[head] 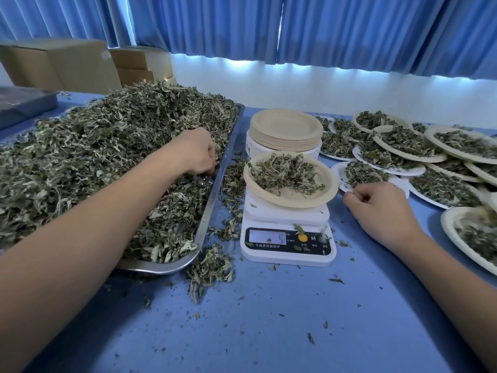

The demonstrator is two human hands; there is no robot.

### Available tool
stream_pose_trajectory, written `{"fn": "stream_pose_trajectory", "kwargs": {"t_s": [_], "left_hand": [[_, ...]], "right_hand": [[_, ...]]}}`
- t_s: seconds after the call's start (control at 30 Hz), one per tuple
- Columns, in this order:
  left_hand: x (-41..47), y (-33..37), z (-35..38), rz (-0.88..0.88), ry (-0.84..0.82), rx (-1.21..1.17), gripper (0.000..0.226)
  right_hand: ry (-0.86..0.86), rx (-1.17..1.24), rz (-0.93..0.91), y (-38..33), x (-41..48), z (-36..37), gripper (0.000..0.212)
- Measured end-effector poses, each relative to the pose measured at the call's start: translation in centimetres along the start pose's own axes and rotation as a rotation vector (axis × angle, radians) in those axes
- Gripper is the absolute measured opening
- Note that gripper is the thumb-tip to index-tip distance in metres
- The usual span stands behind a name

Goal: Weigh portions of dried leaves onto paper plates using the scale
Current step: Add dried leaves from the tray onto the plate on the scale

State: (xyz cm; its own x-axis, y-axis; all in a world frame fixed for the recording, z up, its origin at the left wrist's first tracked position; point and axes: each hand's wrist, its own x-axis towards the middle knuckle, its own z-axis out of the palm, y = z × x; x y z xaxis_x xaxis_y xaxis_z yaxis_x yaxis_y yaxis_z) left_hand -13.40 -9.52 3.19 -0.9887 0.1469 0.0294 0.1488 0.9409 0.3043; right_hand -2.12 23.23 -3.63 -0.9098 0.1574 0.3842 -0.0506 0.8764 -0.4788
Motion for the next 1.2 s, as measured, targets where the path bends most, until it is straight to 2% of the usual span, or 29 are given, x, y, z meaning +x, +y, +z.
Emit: {"fn": "stream_pose_trajectory", "kwargs": {"t_s": [0.2, 0.33, 0.4, 0.53, 0.97, 1.07, 1.2], "left_hand": [[0.1, 0.1, -0.1, 0.083, 0.243, -0.211, 0.016], [-0.3, 0.8, 0.1, 0.225, 0.354, -0.488, 0.012], [-0.6, 1.3, 0.4, 0.295, 0.364, -0.61, 0.009], [-0.4, 1.7, 1.0, 0.333, 0.353, -0.616, 0.011], [0.1, 0.9, 0.5, 0.216, 0.411, -0.59, 0.012], [-0.5, 1.6, 0.6, 0.252, 0.393, -0.68, 0.007], [-1.8, 3.4, 0.9, 0.407, 0.38, -0.907, 0.01]], "right_hand": [[-0.004, 0.014, 0.002, 0.2, 0.0, 0.0, 0.04], [-0.006, 0.017, 0.011, 0.2, 0.1, 0.1, 0.039], [-0.003, 0.016, 0.012, 0.2, 0.1, 0.1, 0.04], [-0.004, 0.017, 0.013, 0.2, 0.1, 0.1, 0.039], [-0.003, 0.029, 0.009, 0.1, 0.0, -0.1, 0.039], [-0.002, 0.028, 0.011, 0.1, 0.1, 0.0, 0.04], [0.0, 0.03, 0.014, 0.3, 0.1, 0.0, 0.042]]}}
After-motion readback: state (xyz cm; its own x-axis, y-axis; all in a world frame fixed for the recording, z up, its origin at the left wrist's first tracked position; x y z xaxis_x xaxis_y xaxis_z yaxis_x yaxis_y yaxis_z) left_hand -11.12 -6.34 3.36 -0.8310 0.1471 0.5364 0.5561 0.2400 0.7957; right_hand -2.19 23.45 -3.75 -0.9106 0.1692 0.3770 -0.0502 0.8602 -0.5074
